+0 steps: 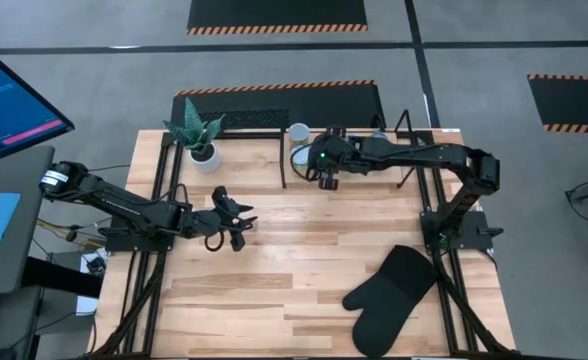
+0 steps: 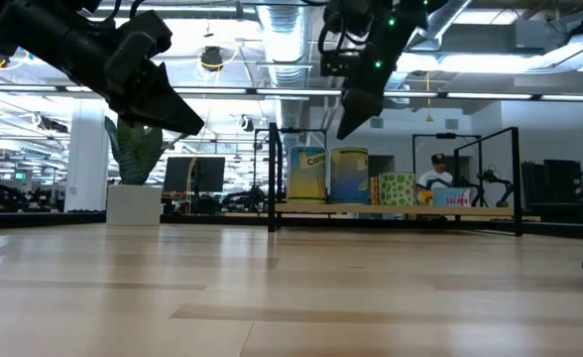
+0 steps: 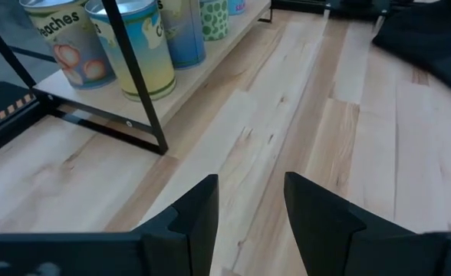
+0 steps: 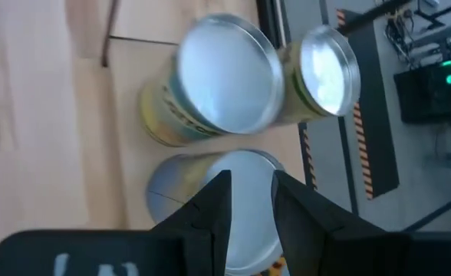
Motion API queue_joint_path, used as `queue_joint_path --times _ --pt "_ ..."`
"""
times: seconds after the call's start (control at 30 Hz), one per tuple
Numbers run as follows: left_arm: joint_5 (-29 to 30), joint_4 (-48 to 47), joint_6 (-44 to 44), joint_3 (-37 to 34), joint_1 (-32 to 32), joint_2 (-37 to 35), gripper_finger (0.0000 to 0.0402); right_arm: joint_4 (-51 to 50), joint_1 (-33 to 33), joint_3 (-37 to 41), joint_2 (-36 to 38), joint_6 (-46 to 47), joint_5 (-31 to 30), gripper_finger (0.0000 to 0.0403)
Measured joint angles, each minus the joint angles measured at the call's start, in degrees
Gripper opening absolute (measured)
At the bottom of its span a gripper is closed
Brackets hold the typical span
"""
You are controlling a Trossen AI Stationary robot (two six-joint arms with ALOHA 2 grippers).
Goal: Pick and place cans onto a shelf
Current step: Adjust the canned peas on the shelf
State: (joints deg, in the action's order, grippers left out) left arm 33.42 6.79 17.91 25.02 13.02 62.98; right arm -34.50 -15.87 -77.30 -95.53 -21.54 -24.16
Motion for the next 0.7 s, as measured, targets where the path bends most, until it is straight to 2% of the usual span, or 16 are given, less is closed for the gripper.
queue_joint_path --times 0.3,0.7 --pt "0.0 0.0 0.3 0.0 0.0 0.0 0.0139 -4.2 -4.6 0.0 0.0 0.0 2.0 0.0118" --pt "0.0 0.0 0.3 0.0 0.0 0.0 0.0139 -7.4 -5.3 0.0 0.0 0.1 1.7 0.0118"
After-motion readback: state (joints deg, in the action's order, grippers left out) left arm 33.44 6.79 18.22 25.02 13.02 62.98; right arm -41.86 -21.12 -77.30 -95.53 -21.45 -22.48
